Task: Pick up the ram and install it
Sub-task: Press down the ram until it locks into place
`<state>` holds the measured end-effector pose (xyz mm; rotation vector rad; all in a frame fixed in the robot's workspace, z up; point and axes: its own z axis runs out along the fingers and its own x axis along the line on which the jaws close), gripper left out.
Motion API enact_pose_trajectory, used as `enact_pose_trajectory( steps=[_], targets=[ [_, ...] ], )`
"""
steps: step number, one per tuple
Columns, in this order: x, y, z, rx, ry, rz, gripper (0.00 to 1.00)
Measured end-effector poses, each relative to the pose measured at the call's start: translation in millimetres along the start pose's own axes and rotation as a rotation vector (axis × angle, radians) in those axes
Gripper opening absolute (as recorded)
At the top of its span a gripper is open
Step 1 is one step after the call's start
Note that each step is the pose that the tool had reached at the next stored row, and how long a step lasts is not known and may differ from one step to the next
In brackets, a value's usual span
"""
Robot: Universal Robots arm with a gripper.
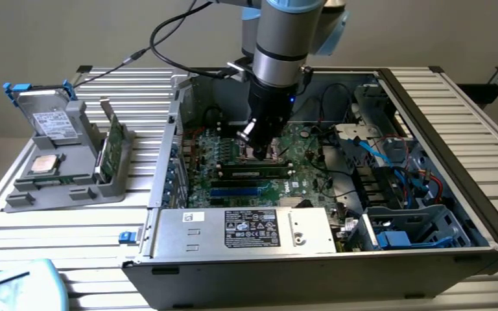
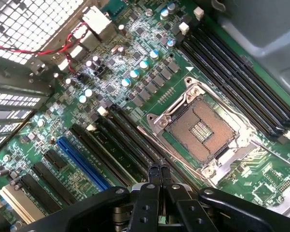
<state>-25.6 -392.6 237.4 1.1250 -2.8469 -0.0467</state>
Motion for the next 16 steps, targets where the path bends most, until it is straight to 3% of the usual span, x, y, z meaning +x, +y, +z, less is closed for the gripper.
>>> enact_pose_trajectory(
  steps=[8,16],
  targets=[
    [0.0,0.0,0.0,0.0114,-0.0235,0.091,0.11],
    [0.0,0.0,0.0,0.0140,-0.0375,0.188,0.11]
  ],
)
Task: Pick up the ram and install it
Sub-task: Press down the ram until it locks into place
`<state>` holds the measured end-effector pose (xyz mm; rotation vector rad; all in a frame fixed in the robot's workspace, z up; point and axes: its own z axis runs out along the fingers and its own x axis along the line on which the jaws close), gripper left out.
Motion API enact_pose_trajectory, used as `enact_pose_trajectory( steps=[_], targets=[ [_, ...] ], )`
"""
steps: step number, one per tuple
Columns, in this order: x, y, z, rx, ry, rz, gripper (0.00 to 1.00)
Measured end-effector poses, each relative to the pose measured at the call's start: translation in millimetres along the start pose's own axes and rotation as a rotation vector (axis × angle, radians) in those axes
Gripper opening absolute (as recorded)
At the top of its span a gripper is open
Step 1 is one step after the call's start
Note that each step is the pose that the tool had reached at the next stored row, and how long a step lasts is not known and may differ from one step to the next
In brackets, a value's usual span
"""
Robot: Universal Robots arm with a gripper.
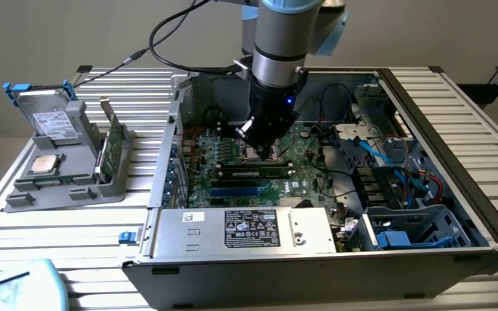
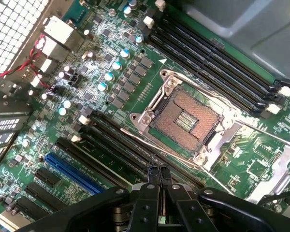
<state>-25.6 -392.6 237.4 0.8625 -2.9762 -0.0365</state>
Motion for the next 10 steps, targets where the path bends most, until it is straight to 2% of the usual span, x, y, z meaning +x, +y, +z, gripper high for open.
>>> enact_pose_trajectory(
  steps=[10],
  targets=[
    [0.0,0.0,0.0,0.0030,-0.0157,0.123,0.11]
  ],
)
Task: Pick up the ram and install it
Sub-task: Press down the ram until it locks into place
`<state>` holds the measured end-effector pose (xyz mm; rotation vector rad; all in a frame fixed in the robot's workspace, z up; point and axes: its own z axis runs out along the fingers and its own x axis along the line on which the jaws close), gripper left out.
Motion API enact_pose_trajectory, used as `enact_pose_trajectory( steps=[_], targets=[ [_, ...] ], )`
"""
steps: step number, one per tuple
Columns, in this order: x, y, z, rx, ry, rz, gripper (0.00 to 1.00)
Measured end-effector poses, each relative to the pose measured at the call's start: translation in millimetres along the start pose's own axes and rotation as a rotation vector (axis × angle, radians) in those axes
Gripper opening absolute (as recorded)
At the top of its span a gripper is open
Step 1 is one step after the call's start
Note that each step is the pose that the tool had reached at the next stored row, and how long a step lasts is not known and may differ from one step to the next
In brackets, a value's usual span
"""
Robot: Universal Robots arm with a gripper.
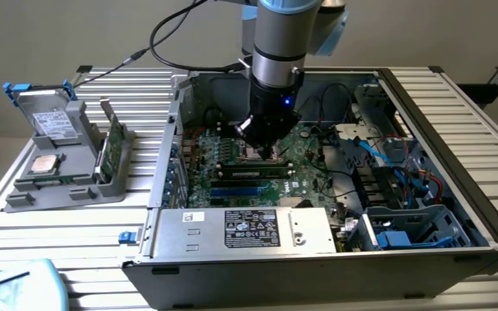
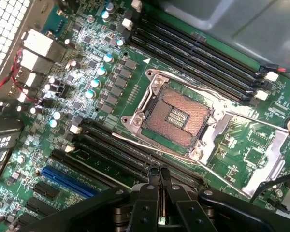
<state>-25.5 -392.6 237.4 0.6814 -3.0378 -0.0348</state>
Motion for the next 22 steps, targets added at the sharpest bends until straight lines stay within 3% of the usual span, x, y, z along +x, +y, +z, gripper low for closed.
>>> enact_pose_trajectory(
  steps=[16,22],
  targets=[
    [0.0,0.0,0.0,0.0038,-0.0230,0.200,0.11],
    [0.0,0.0,0.0,0.0042,-0.0291,0.281,0.11]
  ],
)
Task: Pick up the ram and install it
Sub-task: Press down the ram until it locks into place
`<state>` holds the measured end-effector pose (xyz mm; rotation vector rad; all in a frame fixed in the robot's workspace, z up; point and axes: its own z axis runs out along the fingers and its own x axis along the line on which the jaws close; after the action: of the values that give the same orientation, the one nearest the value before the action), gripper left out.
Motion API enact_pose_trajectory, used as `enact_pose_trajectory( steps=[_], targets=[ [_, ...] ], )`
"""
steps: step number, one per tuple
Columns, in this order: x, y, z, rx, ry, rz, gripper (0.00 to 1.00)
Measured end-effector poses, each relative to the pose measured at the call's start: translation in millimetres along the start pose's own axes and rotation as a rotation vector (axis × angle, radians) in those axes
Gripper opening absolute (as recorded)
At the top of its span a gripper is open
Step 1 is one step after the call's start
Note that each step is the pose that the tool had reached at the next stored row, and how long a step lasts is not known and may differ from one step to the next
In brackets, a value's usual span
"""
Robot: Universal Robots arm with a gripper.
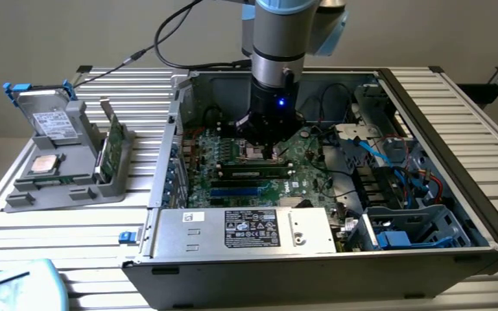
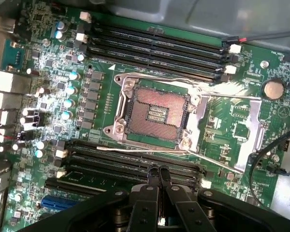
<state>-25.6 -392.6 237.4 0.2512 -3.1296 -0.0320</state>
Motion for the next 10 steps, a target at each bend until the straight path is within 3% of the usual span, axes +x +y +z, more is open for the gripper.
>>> enact_pose_trajectory(
  steps=[7,10],
  targets=[
    [0.0,0.0,0.0,0.0004,-0.0047,0.114,0.11],
    [1.2,0.2,-0.1,0.0005,-0.0049,0.126,0.11]
  ],
)
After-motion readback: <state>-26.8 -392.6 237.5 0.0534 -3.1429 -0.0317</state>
